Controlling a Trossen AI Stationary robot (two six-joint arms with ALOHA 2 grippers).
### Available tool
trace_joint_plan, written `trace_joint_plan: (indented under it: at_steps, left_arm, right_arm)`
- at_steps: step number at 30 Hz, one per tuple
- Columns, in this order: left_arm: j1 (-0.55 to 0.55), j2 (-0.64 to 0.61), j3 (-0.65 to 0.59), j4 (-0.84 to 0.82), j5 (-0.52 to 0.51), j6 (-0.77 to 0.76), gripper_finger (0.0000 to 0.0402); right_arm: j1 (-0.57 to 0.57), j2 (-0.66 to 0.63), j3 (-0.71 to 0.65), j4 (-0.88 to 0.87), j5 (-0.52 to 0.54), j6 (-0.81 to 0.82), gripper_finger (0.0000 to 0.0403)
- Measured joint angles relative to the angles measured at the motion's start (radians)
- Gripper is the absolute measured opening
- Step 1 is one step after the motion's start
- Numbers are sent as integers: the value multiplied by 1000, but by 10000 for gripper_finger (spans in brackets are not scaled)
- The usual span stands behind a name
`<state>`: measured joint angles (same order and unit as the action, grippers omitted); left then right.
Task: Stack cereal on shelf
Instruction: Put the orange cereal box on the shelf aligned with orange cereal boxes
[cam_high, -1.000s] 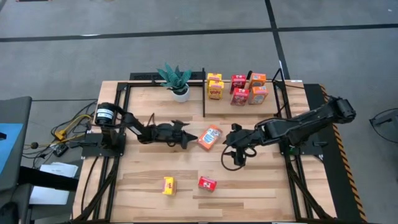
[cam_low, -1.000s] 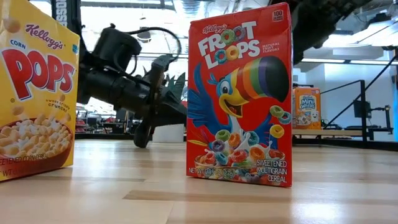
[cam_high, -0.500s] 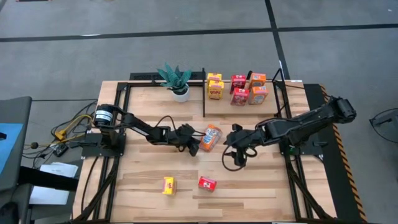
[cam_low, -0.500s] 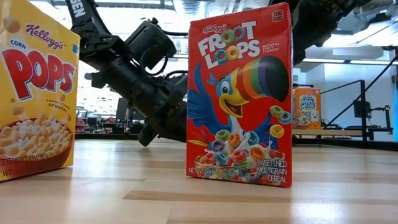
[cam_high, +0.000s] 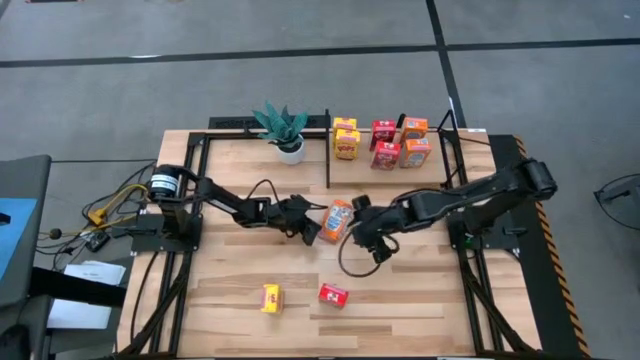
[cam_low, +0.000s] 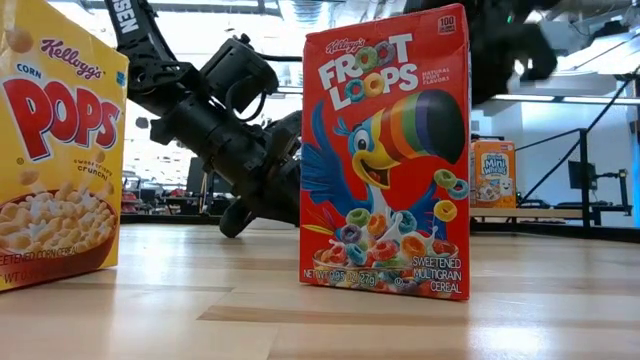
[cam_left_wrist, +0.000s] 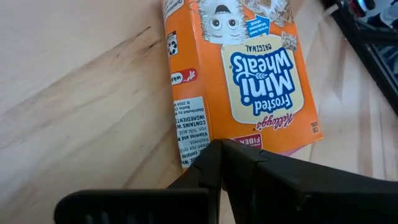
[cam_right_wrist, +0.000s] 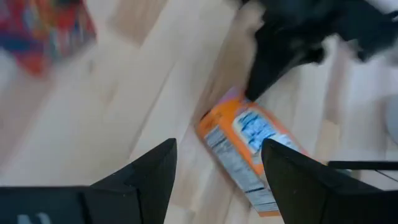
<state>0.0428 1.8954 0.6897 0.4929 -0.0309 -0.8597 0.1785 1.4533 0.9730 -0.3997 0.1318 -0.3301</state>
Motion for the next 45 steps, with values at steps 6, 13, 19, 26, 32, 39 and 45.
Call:
trace_joint_plan:
  at_steps: [6,13,19,26,32,39,45]
  left_arm:
    - [4,-1,1,-2,7,-9,0]
    - [5,-1,2,-14,4,-6,0]
    - [5,-1,2,-12,0,0,0]
    - [5,-1,2,-14,1,16,0]
    - [3,-1,2,-14,-8,20,0]
    - [3,-1,2,-16,-7,22,0]
    - [3,-1,2,-17,-7,26,0]
  right_arm:
    - [1,168,105,-166,61,-158,260]
    - [0,274,173,-216,185,-255,260]
    - [0,336,180,-218,232,-313,260]
    - [-2,332,179,-230,312,-271,280]
    - [-31,220,181,-210,253,-152,312]
    - [-102,169,180,-270,189,-164,352]
    - [-88,234,179,-192,183,-372,355]
